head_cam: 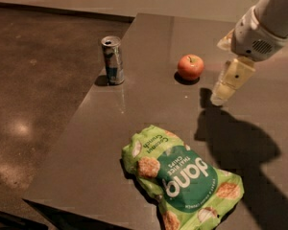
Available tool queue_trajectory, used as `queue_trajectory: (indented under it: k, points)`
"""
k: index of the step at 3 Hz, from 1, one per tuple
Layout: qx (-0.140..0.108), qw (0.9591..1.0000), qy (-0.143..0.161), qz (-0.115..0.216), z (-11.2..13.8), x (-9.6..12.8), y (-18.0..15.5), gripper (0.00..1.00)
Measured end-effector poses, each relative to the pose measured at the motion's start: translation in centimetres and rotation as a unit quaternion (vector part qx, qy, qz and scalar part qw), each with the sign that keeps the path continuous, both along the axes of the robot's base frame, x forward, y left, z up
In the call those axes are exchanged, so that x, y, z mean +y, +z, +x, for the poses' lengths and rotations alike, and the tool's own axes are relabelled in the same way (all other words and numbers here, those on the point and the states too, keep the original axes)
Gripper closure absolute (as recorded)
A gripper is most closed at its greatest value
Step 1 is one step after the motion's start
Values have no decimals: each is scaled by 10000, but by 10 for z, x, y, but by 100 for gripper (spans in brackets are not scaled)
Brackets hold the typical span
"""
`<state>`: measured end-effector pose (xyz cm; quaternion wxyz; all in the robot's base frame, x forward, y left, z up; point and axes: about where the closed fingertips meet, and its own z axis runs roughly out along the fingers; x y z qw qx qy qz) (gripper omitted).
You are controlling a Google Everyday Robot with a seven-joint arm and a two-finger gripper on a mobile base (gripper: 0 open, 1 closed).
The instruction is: Move apple near green rice chip bag
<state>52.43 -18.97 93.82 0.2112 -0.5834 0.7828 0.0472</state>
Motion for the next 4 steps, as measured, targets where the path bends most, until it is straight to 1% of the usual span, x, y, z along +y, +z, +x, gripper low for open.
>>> queue_trajectory:
  k: [1, 2, 3, 4]
  points:
    - [1, 9996, -11, 275, 34, 15, -20, 0]
    - [-66, 9992, -55, 397, 72, 29, -42, 0]
    - [-94, 9991, -105, 390, 104, 31, -55, 0]
    - [-117, 9993, -131, 329, 120, 31, -63, 0]
